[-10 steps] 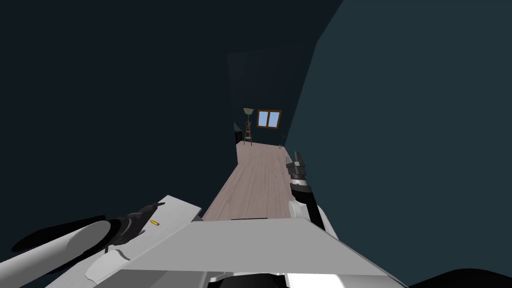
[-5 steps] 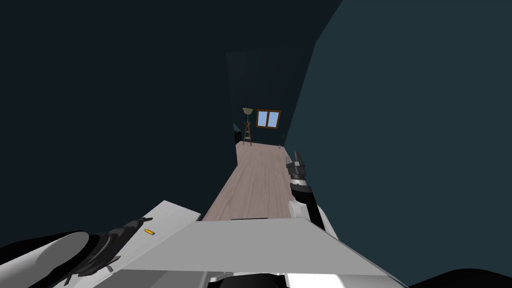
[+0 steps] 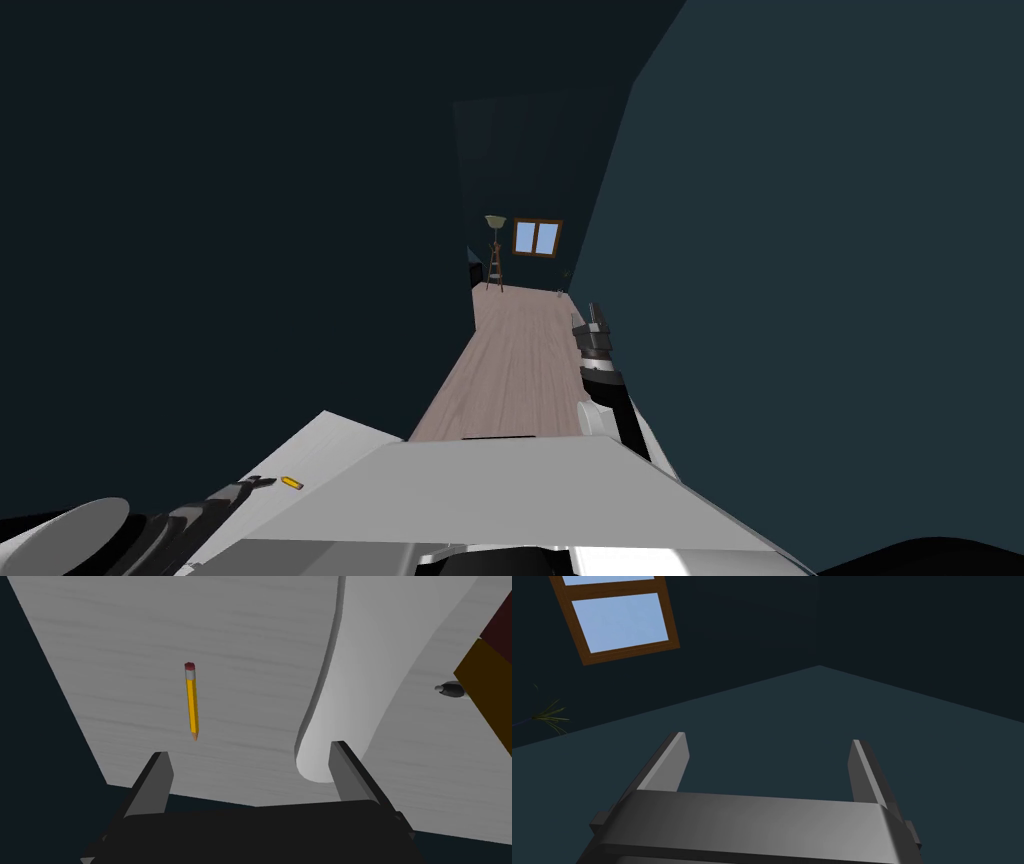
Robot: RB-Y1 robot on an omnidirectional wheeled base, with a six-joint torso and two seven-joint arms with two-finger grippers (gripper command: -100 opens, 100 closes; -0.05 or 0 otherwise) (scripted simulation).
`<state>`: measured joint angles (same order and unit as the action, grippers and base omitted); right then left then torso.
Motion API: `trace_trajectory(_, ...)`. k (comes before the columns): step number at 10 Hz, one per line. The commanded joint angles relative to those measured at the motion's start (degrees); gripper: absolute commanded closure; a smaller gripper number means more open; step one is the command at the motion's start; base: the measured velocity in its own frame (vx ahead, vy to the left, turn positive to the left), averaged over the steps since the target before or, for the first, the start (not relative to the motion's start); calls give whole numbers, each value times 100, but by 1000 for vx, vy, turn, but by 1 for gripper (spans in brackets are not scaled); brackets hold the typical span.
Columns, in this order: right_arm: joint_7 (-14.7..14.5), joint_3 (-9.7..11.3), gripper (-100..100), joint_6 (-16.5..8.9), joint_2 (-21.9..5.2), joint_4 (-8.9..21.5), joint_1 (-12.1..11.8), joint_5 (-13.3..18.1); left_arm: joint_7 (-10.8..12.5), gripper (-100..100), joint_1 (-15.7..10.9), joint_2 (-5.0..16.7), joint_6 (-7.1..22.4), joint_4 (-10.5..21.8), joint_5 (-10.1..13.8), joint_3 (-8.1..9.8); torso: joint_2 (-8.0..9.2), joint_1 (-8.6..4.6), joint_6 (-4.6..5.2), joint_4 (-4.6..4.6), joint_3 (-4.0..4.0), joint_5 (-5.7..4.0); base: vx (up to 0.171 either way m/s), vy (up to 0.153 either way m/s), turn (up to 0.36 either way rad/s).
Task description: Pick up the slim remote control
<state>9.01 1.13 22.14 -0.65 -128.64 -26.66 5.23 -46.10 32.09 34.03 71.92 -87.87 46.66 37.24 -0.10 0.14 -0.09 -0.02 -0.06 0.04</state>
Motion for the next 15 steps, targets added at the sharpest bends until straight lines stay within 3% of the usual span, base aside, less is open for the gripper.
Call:
trace_trajectory(1,0,0,0,0,0,0,0,0,-285,-100,82,14,131,212,43,43,0,0,0,0,0,0,23,34,0)
trace_trajectory(5,0,0,0,0,0,0,0,0,-797,-100,256,-77,486,556,85,45,-4,5,0,0,-2,1,39,52,15)
trace_trajectory(7,0,0,0,0,0,0,0,0,-776,-100,244,-93,508,546,77,27,5,-6,1,1,3,-1,12,15,16)
trace_trajectory(8,0,0,0,0,0,0,0,0,-795,0,243,-95,517,559,78,24,8,-13,2,2,5,-3,0,0,0)
trace_trajectory(9,0,0,0,0,0,0,0,0,-746,-100,147,-175,339,704,-25,-113,11,-16,1,3,6,-4,-19,20,-46)
trace_trajectory(11,0,0,0,0,0,0,1,0,-698,-100,51,-256,163,849,-127,-251,22,-4,3,5,13,-1,-38,38,-55)
trace_trajectory(12,0,0,0,0,0,0,1,0,-728,-100,88,-234,219,815,-90,-204,26,-4,1,6,15,0,-17,14,-9)
trace_trajectory(13,0,0,0,0,0,0,1,0,-726,100,86,-242,193,822,-97,-213,21,-10,1,5,13,-3,-6,4,17)
trace_trajectory(15,0,0,0,0,1,0,0,0,-732,100,92,-239,200,822,-99,-215,11,-15,2,6,8,-2,-1,0,-6)
